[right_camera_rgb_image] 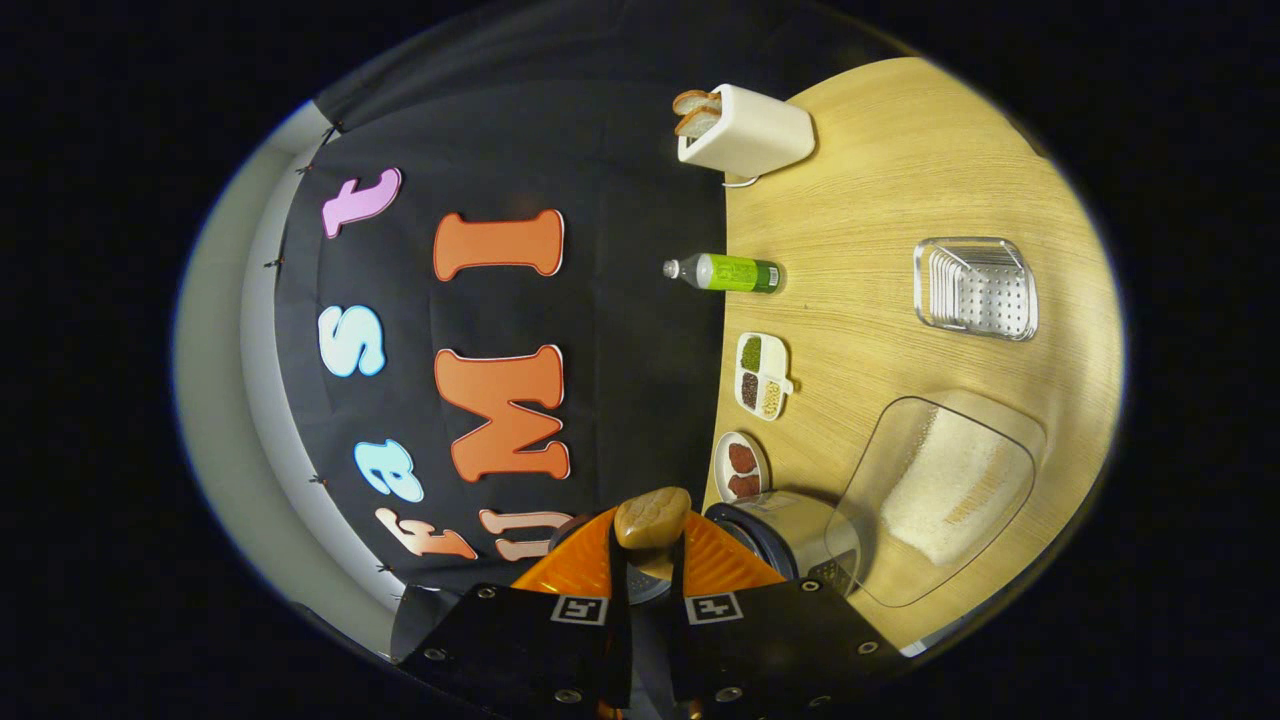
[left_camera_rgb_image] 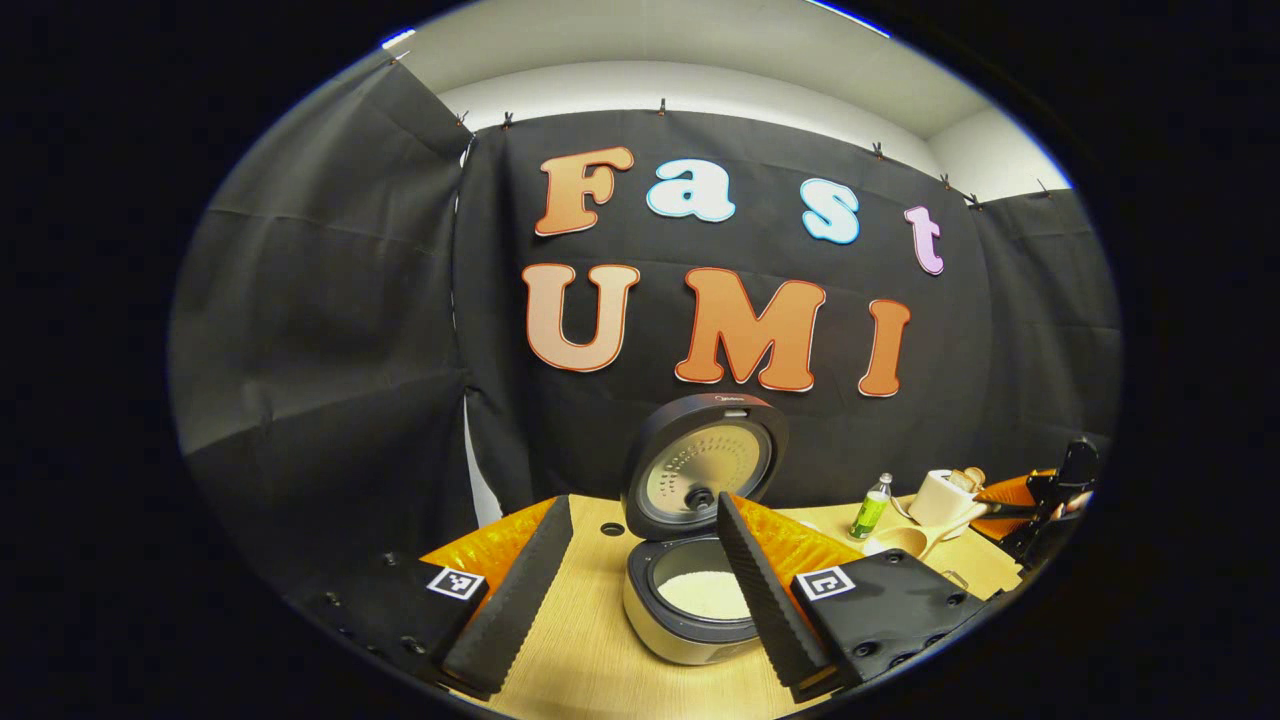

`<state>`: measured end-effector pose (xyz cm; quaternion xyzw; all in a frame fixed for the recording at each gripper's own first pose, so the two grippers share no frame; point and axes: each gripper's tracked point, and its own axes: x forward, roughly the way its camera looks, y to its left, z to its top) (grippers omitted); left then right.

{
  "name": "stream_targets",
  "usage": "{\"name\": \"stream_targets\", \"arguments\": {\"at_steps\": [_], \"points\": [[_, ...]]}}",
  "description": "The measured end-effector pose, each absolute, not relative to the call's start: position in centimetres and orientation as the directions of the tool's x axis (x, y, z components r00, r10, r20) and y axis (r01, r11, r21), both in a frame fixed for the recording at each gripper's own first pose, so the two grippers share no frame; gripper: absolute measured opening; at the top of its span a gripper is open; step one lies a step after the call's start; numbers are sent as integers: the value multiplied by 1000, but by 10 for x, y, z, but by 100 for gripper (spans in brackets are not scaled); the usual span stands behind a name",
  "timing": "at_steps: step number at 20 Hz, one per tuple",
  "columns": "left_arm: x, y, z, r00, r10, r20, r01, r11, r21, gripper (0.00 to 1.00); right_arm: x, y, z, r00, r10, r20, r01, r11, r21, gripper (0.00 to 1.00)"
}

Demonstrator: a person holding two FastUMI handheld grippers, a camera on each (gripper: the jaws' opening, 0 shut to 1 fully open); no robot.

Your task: Close the left gripper, press the button to open the rice cooker; take a wooden spoon from the chopstick holder with the right hand, scoop a spoonful of rice and pour it into the rice cooker, then put the wooden spoon back into the chopstick holder.

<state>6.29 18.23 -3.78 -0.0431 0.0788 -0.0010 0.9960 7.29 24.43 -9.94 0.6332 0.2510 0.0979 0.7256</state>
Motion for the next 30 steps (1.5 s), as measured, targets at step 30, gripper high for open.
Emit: {"name": "stream_targets", "arguments": {"at_steps": [30], "points": [[45, 240, -41, 974, 149, -172, -167, 981, -95, 97, 144, 369, -11, 853, 506, -131, -164, 498, 852, 14]]}}
